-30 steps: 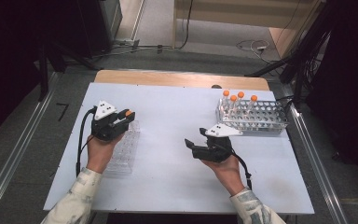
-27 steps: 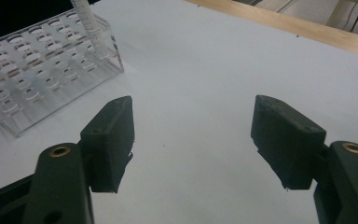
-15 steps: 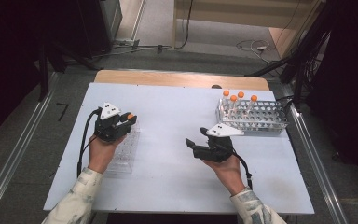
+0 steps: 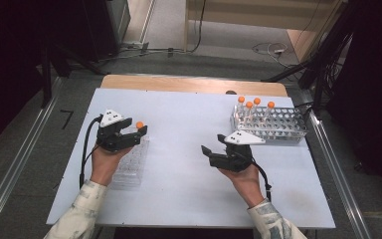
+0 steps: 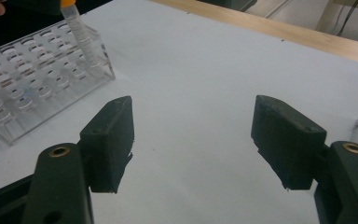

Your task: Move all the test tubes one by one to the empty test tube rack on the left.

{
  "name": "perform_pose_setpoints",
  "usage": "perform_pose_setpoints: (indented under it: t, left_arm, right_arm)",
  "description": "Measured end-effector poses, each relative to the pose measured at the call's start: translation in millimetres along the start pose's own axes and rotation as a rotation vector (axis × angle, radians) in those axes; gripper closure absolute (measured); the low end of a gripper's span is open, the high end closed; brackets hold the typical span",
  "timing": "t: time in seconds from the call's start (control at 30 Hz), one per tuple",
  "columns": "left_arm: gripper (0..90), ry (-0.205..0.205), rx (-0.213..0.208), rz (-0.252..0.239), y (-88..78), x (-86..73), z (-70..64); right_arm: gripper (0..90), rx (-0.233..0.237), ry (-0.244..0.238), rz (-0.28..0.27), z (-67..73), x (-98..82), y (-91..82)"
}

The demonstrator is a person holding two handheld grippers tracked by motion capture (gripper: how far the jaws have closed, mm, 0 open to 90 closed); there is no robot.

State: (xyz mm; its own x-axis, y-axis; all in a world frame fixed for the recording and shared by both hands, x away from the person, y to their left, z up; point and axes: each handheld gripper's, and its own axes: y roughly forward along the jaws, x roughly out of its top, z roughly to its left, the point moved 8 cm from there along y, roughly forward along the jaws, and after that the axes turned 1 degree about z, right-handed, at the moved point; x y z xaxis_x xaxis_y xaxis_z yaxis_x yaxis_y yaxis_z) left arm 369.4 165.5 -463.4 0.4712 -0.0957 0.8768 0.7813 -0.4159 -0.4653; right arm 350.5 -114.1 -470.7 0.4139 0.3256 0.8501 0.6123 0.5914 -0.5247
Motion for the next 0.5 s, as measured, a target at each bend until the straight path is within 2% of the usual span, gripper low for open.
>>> perform_pose_setpoints:
  t: [0.1,0.27,0.33,0.5]
  left_arm:
    - [31.0,-0.052,-0.020,-0.026,-6.5,0.6,3.5]
    - [30.9,-0.082,-0.008,-0.048,-15.6,-0.6,11.4]
    - [27.4,-0.098,-0.005,-0.052,-18.6,-1.2,13.1]
    - [23.5,-0.104,0.004,-0.070,-25.4,-2.7,12.8]
  right_arm:
    - [28.5,-0.009,0.013,-0.020,-6.4,3.3,-6.0]
    - [28.5,-0.038,0.036,-0.038,-19.3,7.2,-14.5]
    - [28.5,-0.052,0.047,-0.049,-24.9,8.9,-18.2]
    - [28.5,-0.080,0.068,-0.060,-38.9,10.8,-25.2]
